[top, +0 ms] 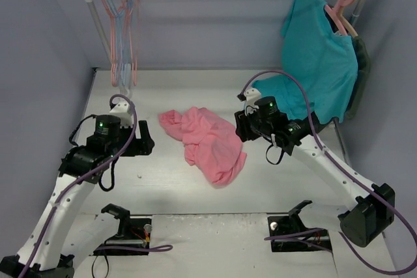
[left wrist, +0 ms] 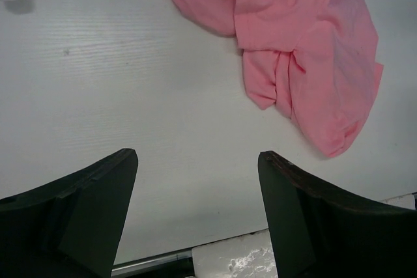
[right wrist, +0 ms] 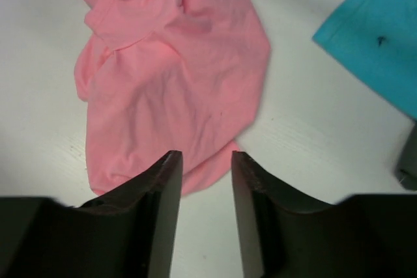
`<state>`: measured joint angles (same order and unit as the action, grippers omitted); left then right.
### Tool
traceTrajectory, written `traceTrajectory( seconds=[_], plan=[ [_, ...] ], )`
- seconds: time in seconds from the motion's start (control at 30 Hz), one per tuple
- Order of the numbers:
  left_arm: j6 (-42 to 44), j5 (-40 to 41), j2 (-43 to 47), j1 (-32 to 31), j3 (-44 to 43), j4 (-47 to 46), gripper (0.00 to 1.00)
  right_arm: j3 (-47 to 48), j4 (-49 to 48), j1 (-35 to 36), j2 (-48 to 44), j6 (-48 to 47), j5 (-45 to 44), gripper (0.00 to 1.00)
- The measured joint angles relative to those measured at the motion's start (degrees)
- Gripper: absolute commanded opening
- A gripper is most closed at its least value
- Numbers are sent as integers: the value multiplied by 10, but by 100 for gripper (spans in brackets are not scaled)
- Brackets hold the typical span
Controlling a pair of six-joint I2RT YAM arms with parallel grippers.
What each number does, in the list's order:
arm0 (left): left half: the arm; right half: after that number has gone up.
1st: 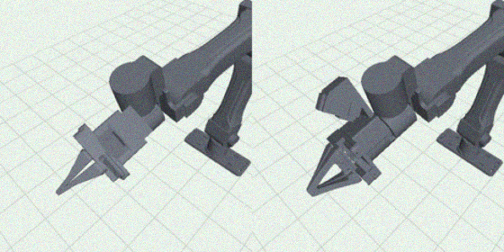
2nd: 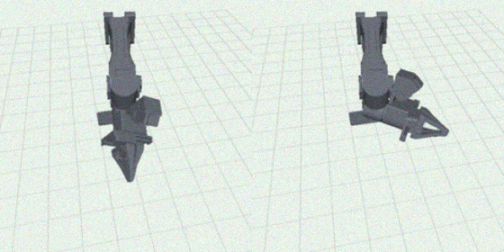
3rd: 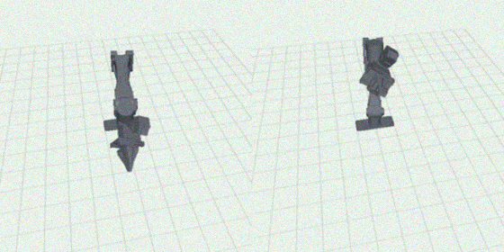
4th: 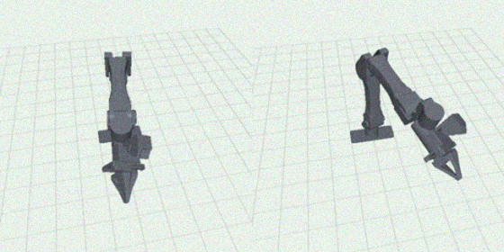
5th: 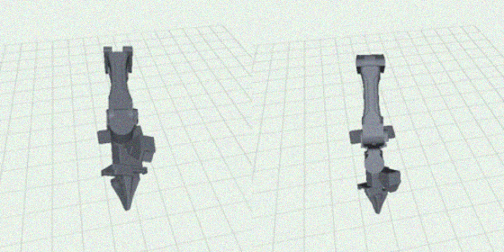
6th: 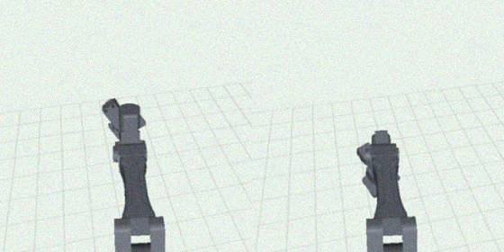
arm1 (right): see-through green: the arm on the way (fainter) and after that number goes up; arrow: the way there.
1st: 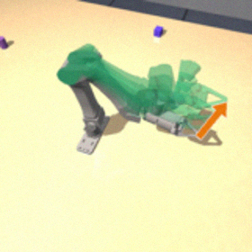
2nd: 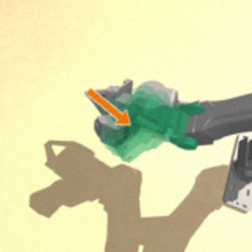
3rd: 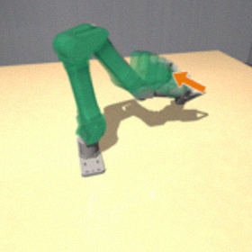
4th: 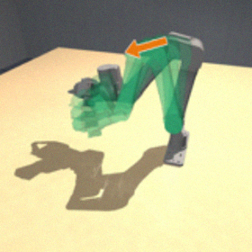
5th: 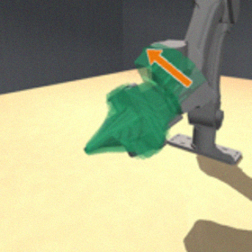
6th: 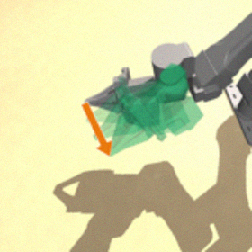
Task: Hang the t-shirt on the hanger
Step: Move the tshirt to the center of the board
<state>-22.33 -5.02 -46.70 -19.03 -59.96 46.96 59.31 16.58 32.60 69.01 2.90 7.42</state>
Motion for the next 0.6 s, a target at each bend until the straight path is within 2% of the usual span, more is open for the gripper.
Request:
traceTrajectory(
  seconds=[0.07,0.27,0.3,0.47,0.6],
  plan=[
    [-11,-5,-13,0,21,-10,75,-10,2,0,3,13,1,33],
    [-54,-11,-88,0,57,-50,75,-6,-57,30,72,48,19,51],
    [-61,-12,-100,0,65,-63,75,-2,-68,45,94,52,20,54],
    [-95,-27,-140,0,92,-92,74,52,-92,117,235,73,9,57],
    [-106,-31,-135,0,97,-103,74,89,-98,167,324,78,-27,60]
  ],
)
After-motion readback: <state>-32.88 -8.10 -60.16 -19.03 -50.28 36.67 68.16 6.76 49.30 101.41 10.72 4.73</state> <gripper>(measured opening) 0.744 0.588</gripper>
